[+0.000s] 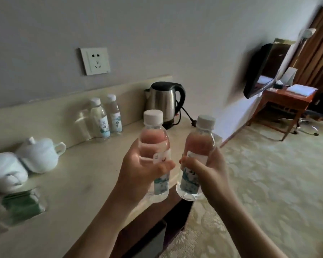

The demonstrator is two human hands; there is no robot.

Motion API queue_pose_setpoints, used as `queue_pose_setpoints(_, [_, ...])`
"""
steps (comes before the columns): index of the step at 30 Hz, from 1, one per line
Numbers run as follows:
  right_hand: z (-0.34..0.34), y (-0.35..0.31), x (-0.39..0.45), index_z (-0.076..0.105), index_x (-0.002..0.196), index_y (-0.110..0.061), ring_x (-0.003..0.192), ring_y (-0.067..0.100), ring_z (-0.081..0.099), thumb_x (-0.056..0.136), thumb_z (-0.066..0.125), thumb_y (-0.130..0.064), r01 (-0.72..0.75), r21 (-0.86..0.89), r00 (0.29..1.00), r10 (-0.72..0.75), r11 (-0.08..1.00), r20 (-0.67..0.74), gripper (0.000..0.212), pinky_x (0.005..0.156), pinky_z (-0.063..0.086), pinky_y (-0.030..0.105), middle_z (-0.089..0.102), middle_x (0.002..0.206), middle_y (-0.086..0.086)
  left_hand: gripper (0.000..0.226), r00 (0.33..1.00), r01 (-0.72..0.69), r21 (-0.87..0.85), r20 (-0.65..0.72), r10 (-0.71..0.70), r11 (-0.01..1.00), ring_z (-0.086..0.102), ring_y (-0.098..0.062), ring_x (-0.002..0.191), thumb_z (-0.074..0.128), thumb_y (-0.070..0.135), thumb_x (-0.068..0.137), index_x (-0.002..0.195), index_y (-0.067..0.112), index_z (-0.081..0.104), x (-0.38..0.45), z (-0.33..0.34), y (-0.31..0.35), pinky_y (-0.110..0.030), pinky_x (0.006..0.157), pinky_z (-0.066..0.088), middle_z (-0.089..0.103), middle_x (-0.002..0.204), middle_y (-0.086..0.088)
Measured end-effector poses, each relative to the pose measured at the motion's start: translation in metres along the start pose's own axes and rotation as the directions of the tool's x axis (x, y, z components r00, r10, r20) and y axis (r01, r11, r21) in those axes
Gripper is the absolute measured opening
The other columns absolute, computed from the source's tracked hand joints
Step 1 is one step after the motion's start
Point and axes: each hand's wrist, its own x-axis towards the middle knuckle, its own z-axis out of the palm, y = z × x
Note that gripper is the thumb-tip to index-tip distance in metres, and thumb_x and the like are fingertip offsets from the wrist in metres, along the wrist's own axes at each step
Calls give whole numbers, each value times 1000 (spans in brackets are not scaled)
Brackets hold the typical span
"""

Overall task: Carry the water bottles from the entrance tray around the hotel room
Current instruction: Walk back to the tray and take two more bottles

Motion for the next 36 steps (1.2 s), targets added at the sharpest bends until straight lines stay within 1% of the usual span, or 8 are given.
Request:
queue_pose_setpoints(3, [19, 31, 39, 62, 101, -22, 85, 18, 70, 63, 77, -23, -9, 12, 989, 7, 1000, 151, 41, 76, 58, 36, 70, 88, -2, 50, 987, 19, 45, -159, -12, 999, 67, -19, 83, 83, 23, 54, 99, 21, 60, 19, -18, -17, -29, 73, 54, 65, 89, -3])
queue_pose_setpoints(7, [43, 70, 77, 59, 104, -12, 80, 9, 68, 65, 76, -19, -12, 56, 938, -8, 998, 345, 43, 69, 55, 23, 68, 88, -1, 47, 936, 22, 102, -352, 15, 995, 66, -22, 82, 83, 17, 54, 94, 25, 61, 30, -35, -45, -40, 73, 54, 67, 88, -3])
queue_pose_setpoints(14, [76, 124, 122, 54, 103, -17, 82, 16, 67, 67, 78, -26, 12, 29, 824, -27, 1000, 565, 44, 77, 56, 42, 68, 89, -8, 60, 758, 78, 191, -648, 66, 979, 69, -13, 89, 83, 24, 53, 107, 18, 58, 45, -52, -86, -31, 78, 52, 72, 93, 3])
queue_pose_setpoints(18, [83, 142, 134, 54, 104, -19, 82, 13, 67, 71, 78, -24, 8, 66, 786, -47, 998, 616, 41, 75, 56, 33, 68, 91, -11, 59, 688, 112, 181, -724, 55, 977, 68, -10, 85, 83, 24, 50, 103, 18, 58, 51, -56, -107, -29, 78, 51, 72, 87, 8])
queue_pose_setpoints(23, [89, 155, 142, 53, 109, -29, 85, 9, 67, 71, 78, -18, -20, 94, 739, -48, 995, 672, 47, 75, 55, 24, 69, 96, -14, 63, 662, 95, 168, -747, 64, 981, 67, -7, 86, 83, 21, 51, 108, 13, 58, 55, -59, -121, -22, 75, 51, 73, 88, 11])
queue_pose_setpoints(27, [81, 177, 143, 50, 115, -38, 93, 13, 68, 69, 80, -28, -28, 9, 657, 11, 1000, 754, 57, 85, 56, 47, 69, 104, -9, 65, 670, 156, 200, -741, 45, 967, 68, -8, 91, 82, 23, 56, 118, 22, 60, 45, -58, -138, -24, 80, 52, 75, 98, 8])
queue_pose_setpoints(30, [79, 194, 156, 46, 116, -49, 99, 13, 69, 64, 83, -40, 46, -108, 608, 58, 993, 792, 64, 87, 55, 50, 70, 108, -9, 48, 631, 306, 355, -771, 91, 883, 70, -13, 83, 88, 37, 53, 96, 40, 66, 38, -71, -143, -31, 75, 55, 75, 89, 0])
queue_pose_setpoints(36, [95, 201, 191, 49, 103, -41, 90, 5, 70, 63, 89, -32, 66, -198, 741, 85, 978, 666, 57, 74, 55, 28, 71, 101, -13, 55, 526, 411, 375, -842, 120, 831, 59, 9, 69, 92, 19, 63, 104, 30, 57, 58, -120, -144, -16, 65, 43, 69, 82, 24])
